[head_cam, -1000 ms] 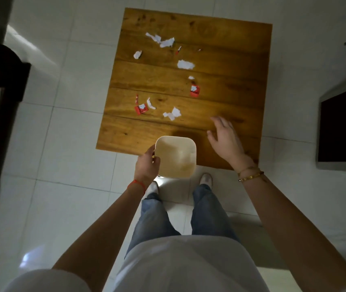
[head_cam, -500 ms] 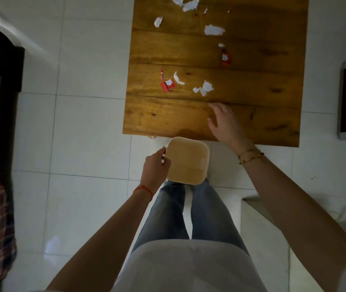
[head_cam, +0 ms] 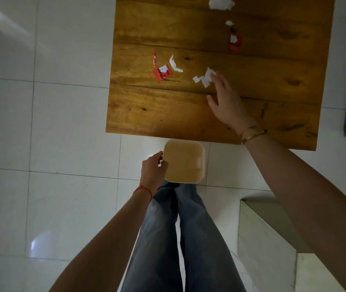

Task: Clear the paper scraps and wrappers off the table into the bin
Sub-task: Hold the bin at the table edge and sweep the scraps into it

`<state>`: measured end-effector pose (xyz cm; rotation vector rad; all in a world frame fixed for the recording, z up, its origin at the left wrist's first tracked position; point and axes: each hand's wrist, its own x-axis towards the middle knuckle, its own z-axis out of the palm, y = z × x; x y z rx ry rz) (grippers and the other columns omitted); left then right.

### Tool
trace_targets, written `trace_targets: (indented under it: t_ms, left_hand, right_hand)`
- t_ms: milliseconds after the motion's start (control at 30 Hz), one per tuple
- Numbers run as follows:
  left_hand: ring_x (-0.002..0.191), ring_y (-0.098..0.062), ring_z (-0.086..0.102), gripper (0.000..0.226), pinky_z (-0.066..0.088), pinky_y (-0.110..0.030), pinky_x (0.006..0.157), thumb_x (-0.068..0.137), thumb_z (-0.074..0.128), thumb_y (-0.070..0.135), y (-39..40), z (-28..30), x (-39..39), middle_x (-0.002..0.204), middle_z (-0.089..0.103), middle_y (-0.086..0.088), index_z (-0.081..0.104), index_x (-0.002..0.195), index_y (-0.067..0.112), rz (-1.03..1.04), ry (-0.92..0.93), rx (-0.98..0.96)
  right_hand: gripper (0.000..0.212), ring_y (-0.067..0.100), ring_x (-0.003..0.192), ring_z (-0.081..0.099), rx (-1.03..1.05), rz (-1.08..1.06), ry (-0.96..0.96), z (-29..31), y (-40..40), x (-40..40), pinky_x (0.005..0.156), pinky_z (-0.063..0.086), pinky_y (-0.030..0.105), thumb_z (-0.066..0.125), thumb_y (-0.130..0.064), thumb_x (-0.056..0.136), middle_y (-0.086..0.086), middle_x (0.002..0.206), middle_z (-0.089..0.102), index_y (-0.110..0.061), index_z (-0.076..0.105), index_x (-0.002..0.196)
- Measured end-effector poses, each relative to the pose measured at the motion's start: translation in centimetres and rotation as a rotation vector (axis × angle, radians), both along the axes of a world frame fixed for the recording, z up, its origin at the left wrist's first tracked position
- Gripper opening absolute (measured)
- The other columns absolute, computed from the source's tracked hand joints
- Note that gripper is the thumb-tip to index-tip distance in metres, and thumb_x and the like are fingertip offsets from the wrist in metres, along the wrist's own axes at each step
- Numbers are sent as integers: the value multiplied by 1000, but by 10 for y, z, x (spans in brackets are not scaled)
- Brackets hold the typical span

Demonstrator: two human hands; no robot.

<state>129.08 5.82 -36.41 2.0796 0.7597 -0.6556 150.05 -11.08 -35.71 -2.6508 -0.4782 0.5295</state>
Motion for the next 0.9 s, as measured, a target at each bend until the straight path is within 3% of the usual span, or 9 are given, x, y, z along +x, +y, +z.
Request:
trace_targets:
  t_ms: [200,400,533,733,900]
  left_hand:
    - [81,-18,60,29,49,-26,80,90,45,10,-1,-35,7,103,71,-12,64,112,6,-26,13,-28]
    - [92,-29,66,29,53,-36,87,92,44,12,-2,-46,13,106,70,-13,63,113,6,31,35,-31]
    - [76,-22,58,26,52,-34,83,93,41,9,-1,-43,20,101,70,-16,63,103,0,43,25,-6]
    - [69,-16,51,26,51,-30,77,93,41,10,3,-42,21,99,70,-17,63,101,-1,81,34,5]
    - [67,-15,51,25,52,-30,77,93,42,11,8,-43,18,92,69,-12,64,98,1,92,32,-6]
  right_hand:
    - [60,24,147,7,3,50,48,-36,7,18,115,17,41,45,-27,99,6,161,5,-15,17,151]
    - [56,22,147,6,-4,155,37,-58,19,7,119,14,40,42,-28,99,8,160,10,-12,22,149]
    - [55,18,147,5,7,297,35,-56,19,-25,119,16,42,42,-27,99,5,160,13,-14,23,149]
    - [56,15,147,-12,-44,503,66,-49,7,-103,119,-1,39,33,-31,101,2,161,-1,-17,14,152]
    - [53,21,147,12,40,644,140,-51,-4,-136,117,22,44,26,-34,102,9,159,20,-12,22,150]
